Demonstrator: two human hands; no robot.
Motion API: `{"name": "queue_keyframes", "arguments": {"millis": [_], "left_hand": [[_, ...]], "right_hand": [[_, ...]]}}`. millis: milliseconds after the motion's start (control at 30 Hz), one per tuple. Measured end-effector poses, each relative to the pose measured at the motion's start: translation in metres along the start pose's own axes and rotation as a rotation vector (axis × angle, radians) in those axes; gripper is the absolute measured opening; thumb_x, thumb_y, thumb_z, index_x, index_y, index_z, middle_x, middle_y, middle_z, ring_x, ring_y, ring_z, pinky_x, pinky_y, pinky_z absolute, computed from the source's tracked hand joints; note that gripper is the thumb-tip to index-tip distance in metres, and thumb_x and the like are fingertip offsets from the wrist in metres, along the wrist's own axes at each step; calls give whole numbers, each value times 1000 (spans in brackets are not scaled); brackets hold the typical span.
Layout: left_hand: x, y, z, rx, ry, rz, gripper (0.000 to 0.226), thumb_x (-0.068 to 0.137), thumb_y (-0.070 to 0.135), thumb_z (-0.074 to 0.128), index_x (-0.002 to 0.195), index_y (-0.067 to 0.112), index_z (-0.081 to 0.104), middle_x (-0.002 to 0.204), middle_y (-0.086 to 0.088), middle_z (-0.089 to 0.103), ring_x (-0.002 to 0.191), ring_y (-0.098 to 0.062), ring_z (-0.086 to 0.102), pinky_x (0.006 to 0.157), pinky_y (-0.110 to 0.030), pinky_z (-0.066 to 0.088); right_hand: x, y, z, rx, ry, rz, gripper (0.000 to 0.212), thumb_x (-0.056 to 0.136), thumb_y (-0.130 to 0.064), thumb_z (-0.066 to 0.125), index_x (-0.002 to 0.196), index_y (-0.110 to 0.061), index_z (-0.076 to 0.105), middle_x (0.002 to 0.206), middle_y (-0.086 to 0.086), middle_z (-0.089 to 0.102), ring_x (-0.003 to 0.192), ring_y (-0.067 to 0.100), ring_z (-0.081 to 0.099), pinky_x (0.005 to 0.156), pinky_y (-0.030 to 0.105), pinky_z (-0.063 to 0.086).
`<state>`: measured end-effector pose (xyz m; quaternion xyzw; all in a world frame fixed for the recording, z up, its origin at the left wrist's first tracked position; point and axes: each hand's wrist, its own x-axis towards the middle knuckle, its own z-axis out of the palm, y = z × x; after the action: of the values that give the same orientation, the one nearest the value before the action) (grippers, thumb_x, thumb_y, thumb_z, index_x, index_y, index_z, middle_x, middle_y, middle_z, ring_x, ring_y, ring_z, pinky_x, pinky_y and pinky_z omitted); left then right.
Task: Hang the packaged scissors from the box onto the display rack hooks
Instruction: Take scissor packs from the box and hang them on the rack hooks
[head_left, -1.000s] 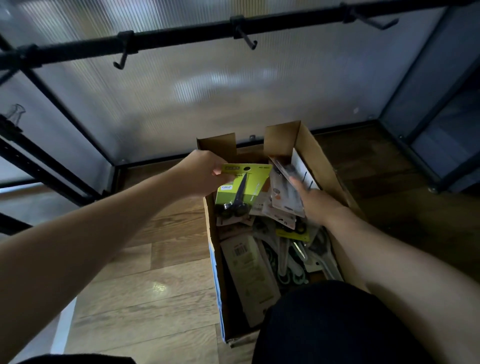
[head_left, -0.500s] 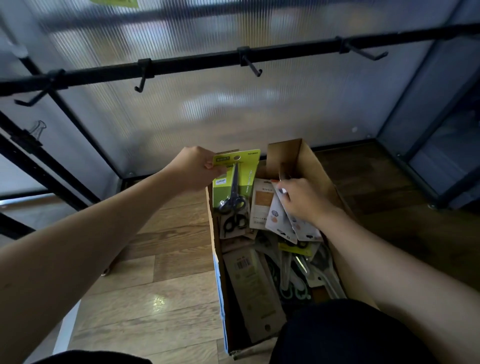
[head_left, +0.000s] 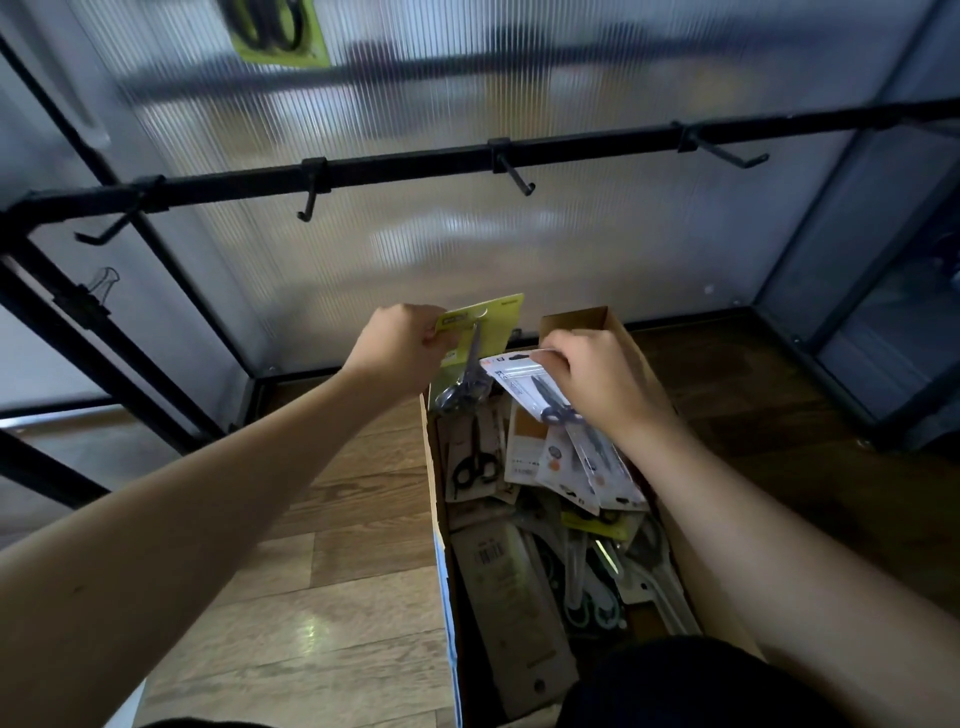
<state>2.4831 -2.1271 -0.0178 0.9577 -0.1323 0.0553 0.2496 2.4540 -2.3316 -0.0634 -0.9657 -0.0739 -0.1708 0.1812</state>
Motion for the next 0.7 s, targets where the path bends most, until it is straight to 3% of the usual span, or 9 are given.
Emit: {"name": "queue_keyframes", "arguments": {"millis": [133,200,300,400,500,633,700], "left_hand": [[3,3,-10,-116,97,21,21,90,13,57,79,-4,62,69,-22,55,67,-36,45,59,-35,36],[4,5,-21,-196,167,42,19,91,13,57,82,-3,64,72,-21,62,67,-36,53,61,-36,44],[-1,15,-43,-315,284,59,14,92,13,56,85,4,63,66,-3,59,59,-16,50,56,-30,42],[-2,25,-75,-471,403,65,7,93,13,56,89,14,61,73,5,62,64,-5,54,59,-19,45],[4,34,-113,-628,502,74,10,92,14,59,98,20,62,88,4,68,83,-13,64,76,-28,52],[9,49,-161,-696,597,119,8,92,16,59,87,20,64,84,-14,67,76,-32,61,74,-47,53],[11,56,-186,-712,637,158,9,93,16,57,87,19,62,84,-14,66,78,-33,59,75,-44,52]], "right_hand": [[15,3,-6,24,63,-34,30,88,-51,47,86,-26,64,82,-11,43,73,16,55,64,39,49],[24,2,-13,169,60,-29,30,87,-54,44,82,-28,60,83,-16,44,77,10,58,67,42,51],[38,-15,-32,345,27,-6,21,88,-53,44,81,-35,52,74,-18,59,74,5,68,66,40,54],[54,-41,-57,480,91,-41,13,94,-30,53,81,-31,51,59,-13,57,71,5,69,60,25,48],[72,-65,-84,556,174,-102,12,95,-22,52,84,-25,50,60,-15,57,68,2,67,57,18,43],[97,-96,-120,621,234,-163,15,96,-21,51,81,-25,48,59,-11,57,68,-3,64,56,15,40],[109,-113,-139,641,257,-196,14,96,-21,52,82,-23,49,58,-11,58,68,-1,64,52,9,37]]}}
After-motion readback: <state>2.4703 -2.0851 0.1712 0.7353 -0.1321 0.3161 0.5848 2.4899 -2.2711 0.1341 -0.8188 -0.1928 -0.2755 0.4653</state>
